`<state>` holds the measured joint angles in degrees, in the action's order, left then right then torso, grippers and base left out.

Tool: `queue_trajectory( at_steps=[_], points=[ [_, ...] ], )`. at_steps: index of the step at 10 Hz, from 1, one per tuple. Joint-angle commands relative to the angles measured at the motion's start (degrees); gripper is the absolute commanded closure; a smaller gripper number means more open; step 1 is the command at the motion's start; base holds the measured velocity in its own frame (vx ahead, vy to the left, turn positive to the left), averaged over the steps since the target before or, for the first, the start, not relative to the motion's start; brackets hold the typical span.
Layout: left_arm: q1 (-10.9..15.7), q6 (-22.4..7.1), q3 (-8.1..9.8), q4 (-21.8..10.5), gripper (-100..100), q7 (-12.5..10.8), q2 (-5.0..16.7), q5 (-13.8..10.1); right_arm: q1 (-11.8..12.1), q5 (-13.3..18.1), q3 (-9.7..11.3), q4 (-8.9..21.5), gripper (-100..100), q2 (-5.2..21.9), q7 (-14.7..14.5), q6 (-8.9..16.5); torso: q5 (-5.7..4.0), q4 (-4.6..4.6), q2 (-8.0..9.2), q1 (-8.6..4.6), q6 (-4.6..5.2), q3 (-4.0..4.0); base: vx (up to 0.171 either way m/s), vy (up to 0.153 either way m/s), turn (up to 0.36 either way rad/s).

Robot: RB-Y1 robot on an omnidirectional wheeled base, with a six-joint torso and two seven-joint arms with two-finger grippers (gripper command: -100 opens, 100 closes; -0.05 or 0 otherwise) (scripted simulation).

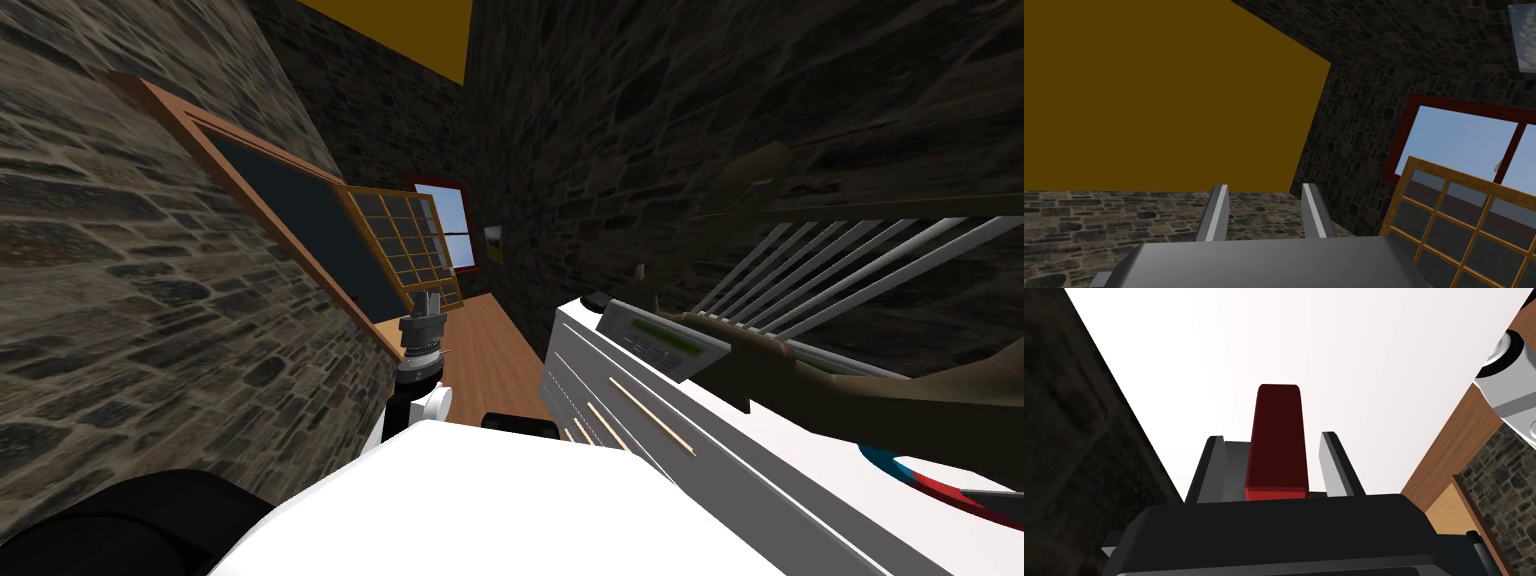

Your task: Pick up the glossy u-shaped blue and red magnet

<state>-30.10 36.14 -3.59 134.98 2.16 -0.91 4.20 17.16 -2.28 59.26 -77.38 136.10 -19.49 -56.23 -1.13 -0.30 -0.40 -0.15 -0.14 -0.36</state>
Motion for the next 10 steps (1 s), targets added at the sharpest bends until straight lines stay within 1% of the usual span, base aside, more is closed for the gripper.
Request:
queue_trajectory(
  at_steps=[1,4,5,6,8,9,10],
  points=[
    [0.0,0.0,0.0,0.0,0,0.0,0.0,0.0,0.0,0.0,0.0,0.0,100,0.0,0.0,0.0,0.0,0.0,0.0,0.0,0.0,0.0,0.0,0.0,0.0],
    [0.0,0.0,0.0,0.0,0,0.0,0.0,0.0,0.0,0.0,0.0,0.0,100,0.0,0.1,-0.1,-0.02,-0.03,-0.05,-0.06,-0.04,-0.04,0.0,0.0,0.0],
    [0.0,0.0,0.0,0.0,0,0.0,0.0,0.0,0.0,0.0,0.0,0.0,0,0.0,0.1,-0.1,-0.02,-0.03,-0.06,-0.06,-0.04,-0.05,0.0,0.0,0.0],
    [0.0,0.0,0.0,0.0,0,0.0,0.0,0.0,-0.3,-0.6,0.8,-1.6,100,1.7,-0.2,-0.9,-0.02,-0.03,-0.07,-0.06,-0.04,-0.05,0.013,0.001,-0.024],
    [0.0,0.0,0.0,0.0,0,0.0,0.0,0.0,-0.6,-1.3,1.5,-2.6,100,4.2,-0.2,-2.1,0.04,-0.05,-0.14,0.03,-0.05,-0.09,0.027,-0.001,-0.024],
    [0.0,0.0,0.0,0.0,0,0.0,0.0,0.0,-0.5,-1.1,1.2,-2.1,100,3.3,-0.2,-1.7,0.08,-0.06,-0.18,0.04,-0.08,-0.12,0.01,-0.004,-0.005],
    [0.0,0.0,0.0,0.0,0,0.0,0.0,0.0,-0.5,-1.1,1.2,-2.1,0,3.4,-0.2,-1.9,0.06,-0.08,-0.18,0.05,-0.1,-0.13,0.0,0.0,0.0]
  ],
)
